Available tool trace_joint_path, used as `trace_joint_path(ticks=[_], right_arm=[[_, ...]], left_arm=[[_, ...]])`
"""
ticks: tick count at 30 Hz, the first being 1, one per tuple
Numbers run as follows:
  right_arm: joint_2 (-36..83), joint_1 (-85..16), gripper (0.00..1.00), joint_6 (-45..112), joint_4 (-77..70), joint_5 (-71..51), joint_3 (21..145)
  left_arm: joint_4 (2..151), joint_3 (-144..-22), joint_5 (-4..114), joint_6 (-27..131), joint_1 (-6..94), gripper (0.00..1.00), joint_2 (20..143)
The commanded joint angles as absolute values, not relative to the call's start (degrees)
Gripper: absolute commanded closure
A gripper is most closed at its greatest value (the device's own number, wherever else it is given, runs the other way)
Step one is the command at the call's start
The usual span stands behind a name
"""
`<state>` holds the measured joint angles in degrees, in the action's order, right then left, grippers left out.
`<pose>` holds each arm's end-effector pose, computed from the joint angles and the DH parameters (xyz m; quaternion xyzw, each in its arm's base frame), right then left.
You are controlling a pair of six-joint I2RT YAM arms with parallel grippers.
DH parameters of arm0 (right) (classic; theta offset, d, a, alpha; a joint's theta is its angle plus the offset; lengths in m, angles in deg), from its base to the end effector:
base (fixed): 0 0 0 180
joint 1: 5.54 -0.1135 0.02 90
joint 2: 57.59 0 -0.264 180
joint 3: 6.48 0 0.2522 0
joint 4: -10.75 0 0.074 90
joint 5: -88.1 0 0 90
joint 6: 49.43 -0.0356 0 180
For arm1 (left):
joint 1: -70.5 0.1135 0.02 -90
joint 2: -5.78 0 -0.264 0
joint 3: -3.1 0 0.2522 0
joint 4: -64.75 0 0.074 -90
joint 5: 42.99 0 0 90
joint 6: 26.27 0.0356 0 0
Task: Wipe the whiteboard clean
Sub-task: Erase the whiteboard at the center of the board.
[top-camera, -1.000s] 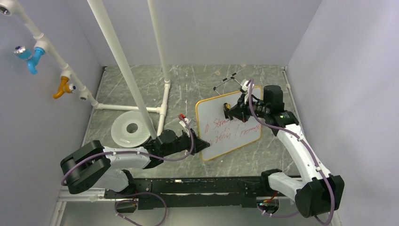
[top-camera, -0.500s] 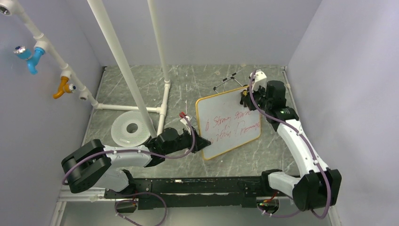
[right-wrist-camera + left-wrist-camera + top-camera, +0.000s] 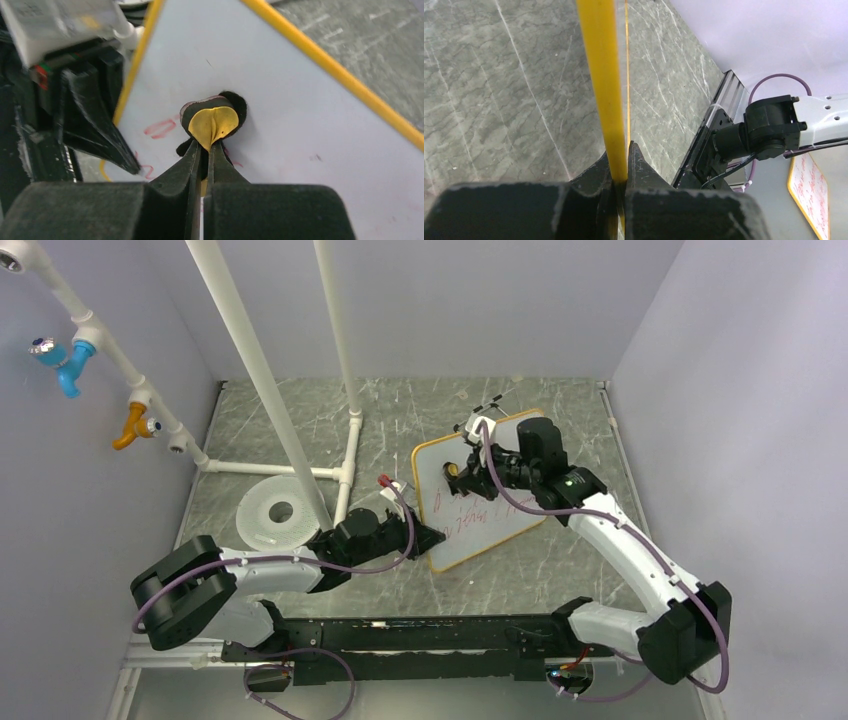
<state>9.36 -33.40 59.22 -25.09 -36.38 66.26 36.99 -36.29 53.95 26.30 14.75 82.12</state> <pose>0.2178 0.1379 0.3301 -0.4627 0.7016 0.2942 0.4550 0.1468 -0.2232 0.2010 0.1597 0.7441 -0.5017 0.4111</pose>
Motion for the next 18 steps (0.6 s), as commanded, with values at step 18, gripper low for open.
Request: trace_joint_path(ticks=[18], right_arm=[[10.6,-41.2,1.0,76.6,-35.1,-36.2,67.8]], left_arm=[[34.9,-37.9,57.2,33.0,13.8,1.0,77.1]])
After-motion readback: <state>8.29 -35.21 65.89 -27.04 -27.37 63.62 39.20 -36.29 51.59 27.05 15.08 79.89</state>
